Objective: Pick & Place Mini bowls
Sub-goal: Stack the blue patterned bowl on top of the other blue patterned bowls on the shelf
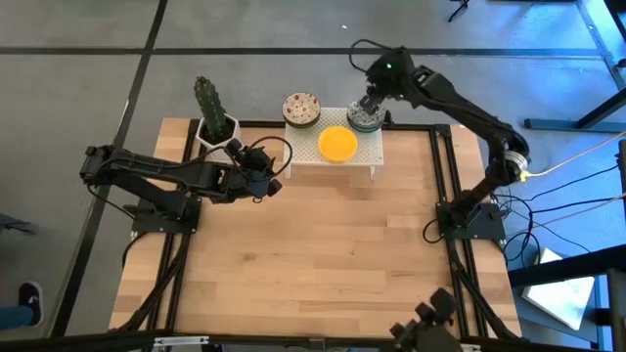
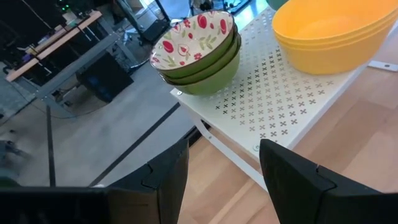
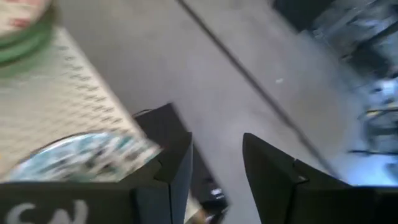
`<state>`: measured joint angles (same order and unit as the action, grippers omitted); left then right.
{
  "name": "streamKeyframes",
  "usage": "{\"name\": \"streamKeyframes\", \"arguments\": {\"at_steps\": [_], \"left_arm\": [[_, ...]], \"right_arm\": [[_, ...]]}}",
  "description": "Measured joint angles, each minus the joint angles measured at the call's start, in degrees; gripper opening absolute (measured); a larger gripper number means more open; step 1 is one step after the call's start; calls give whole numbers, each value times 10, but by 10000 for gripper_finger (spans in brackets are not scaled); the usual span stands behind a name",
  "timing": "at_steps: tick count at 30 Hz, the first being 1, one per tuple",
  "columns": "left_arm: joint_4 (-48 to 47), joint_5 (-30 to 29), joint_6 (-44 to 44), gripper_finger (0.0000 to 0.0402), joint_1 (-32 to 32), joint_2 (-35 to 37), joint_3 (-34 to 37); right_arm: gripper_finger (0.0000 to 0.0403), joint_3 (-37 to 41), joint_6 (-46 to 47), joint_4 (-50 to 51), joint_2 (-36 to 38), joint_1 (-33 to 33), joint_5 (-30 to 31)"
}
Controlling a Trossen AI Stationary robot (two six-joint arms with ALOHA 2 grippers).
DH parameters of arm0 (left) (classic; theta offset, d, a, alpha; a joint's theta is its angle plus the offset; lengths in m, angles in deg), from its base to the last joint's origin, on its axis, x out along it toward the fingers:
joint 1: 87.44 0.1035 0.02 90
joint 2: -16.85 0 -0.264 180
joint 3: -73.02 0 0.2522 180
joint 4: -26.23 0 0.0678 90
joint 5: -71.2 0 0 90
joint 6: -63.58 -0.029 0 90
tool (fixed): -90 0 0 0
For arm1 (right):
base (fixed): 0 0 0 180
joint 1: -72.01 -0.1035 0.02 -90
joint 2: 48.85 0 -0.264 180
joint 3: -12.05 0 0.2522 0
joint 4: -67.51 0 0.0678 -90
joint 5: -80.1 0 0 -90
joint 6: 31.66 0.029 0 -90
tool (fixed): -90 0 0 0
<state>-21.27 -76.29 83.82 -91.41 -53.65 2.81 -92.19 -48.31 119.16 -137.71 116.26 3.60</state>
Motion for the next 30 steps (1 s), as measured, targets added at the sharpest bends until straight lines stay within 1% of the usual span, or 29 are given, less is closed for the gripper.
{"name": "streamKeyframes", "arguments": {"at_steps": [3,7,10,12,16,20,23,27,30], "left_arm": [[0,0,0,192,0,0,0],[-6,1,0,192,-1,0,0],[-30,8,-8,191,-5,0,0],[-47,19,-9,189,-5,0,0],[-60,17,0,180,-5,0,0],[-68,17,0,171,-5,0,0],[-76,18,0,166,-5,0,0],[-76,19,0,158,-5,0,0],[-76,19,0,152,-4,0,0]], "right_arm": [[142,0,38,54,17,0,-32],[142,1,53,132,17,0,-54],[142,1,64,157,19,-2,-79],[141,1,66,170,25,-3,-86],[132,17,73,160,39,-1,-87],[115,56,76,153,55,4,-83],[106,90,77,129,69,6,-68],[104,122,76,103,78,14,-67],[104,125,72,82,92,15,-66]]}}
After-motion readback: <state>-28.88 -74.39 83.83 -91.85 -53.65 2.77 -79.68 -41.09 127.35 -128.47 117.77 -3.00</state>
